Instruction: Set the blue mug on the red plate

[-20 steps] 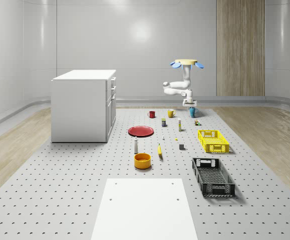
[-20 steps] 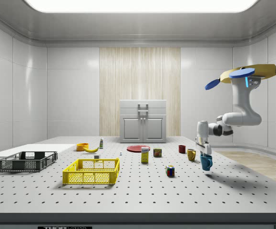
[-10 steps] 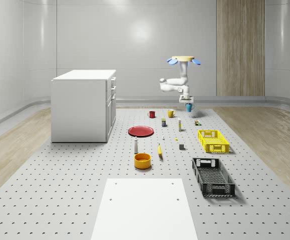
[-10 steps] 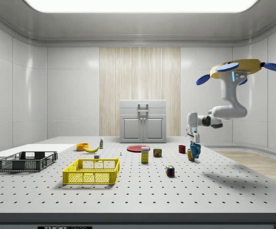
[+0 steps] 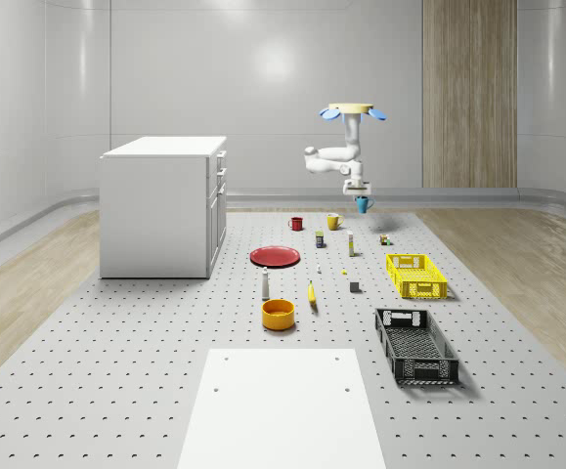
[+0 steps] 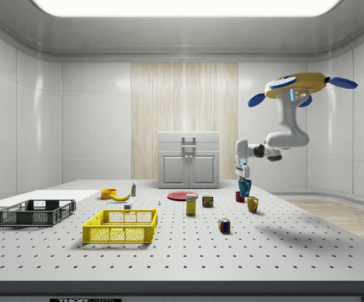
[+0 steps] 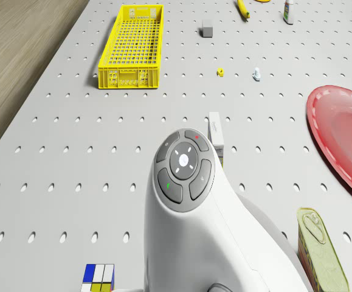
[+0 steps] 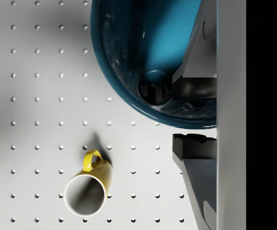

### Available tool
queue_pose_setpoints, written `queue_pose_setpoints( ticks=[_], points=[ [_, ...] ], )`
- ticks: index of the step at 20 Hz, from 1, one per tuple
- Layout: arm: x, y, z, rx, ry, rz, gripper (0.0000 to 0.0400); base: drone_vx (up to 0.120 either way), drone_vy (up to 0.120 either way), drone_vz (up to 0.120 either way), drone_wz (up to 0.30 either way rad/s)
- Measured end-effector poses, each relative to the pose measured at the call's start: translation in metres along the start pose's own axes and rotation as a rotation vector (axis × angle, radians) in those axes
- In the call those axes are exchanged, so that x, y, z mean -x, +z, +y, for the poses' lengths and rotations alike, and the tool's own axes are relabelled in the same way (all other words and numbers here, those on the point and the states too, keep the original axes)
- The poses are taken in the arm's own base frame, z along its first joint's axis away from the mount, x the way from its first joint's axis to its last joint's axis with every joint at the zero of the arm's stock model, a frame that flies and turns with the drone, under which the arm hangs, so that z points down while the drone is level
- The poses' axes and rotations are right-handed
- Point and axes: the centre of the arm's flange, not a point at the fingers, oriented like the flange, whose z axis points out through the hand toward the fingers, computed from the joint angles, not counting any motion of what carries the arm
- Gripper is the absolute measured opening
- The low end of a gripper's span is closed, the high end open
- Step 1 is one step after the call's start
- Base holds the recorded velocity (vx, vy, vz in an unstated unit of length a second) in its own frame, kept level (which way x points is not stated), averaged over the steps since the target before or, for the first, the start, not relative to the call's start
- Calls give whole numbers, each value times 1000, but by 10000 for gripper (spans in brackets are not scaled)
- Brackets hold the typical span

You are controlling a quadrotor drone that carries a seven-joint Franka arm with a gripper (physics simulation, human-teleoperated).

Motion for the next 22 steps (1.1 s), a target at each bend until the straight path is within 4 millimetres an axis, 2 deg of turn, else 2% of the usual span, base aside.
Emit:
queue_pose_setpoints(
  ticks=[7, 12, 22],
  points=[
    [0, 0, 0, 0, 0, 0, 100, 120, -120, 0, 0],
    [0, 0, 0, 0, 0, 0, 100, 120, -120, 120, 0],
    [0, 0, 0, 0, 0, 0, 100, 120, -120, 0, 0]
  ],
)
